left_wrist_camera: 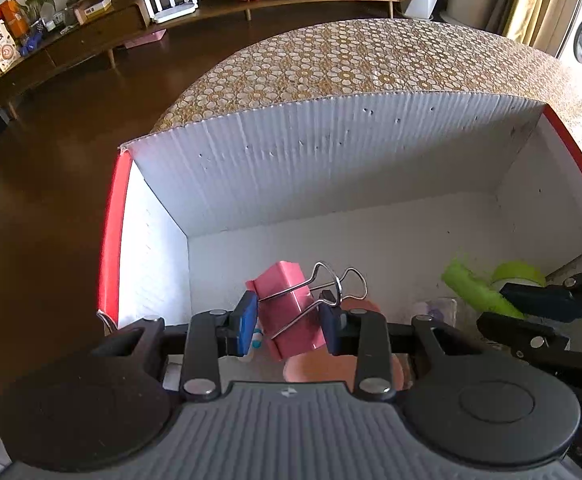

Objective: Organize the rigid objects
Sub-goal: 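Lower the clip and highlighter into the box and open both tools, then withdraw both open tools from the box back over the table items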

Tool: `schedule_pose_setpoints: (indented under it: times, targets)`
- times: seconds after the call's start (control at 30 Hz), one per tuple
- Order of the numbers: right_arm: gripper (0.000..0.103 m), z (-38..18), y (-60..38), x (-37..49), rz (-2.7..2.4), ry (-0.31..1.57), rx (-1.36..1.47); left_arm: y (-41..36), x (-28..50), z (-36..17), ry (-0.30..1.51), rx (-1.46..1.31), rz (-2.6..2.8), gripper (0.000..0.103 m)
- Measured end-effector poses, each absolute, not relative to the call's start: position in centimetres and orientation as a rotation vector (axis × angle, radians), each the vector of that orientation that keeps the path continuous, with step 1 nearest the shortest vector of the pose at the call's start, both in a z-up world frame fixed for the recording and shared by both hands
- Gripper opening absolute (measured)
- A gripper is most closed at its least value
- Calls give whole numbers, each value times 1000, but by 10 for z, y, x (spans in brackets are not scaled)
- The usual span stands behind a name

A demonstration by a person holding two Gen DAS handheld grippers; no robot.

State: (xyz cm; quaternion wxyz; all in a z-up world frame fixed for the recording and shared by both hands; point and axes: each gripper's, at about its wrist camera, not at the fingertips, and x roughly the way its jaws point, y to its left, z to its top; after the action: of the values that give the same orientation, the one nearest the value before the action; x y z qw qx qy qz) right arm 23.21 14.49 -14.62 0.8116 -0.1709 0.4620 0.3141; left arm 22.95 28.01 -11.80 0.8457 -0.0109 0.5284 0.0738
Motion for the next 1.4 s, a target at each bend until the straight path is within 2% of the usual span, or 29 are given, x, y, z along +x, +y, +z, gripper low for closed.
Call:
schedule_pose_setpoints:
  times: [0.33,0.43,0.73,0.8,0.87,0.97,1.2,1.3,1.4]
  targets:
    - [34,-139,135,223,703,972,-352,278,222,-113,1117,-62,133,34]
    - [36,-134,130,219,711,962,-342,273,218,-110,1106,-60,125,41]
    - [38,-112,112,209,730,920,-284,261,203,-93,1050,-37,110,42]
    - [38,-107,108,205,736,909,-273,257,199,-87,1034,-30,111,44]
    - [39,-101,102,201,741,897,-258,252,194,-81,1013,-25,106,53]
    - [40,-91,93,196,748,879,-236,244,190,-69,982,-20,94,55]
    - [47,-69,70,182,767,836,-188,225,179,-50,939,-31,61,55]
    - [55,-62,60,176,767,819,-169,217,174,-43,922,-43,50,56]
    - [60,-57,47,170,761,808,-147,207,169,-35,899,-60,46,63]
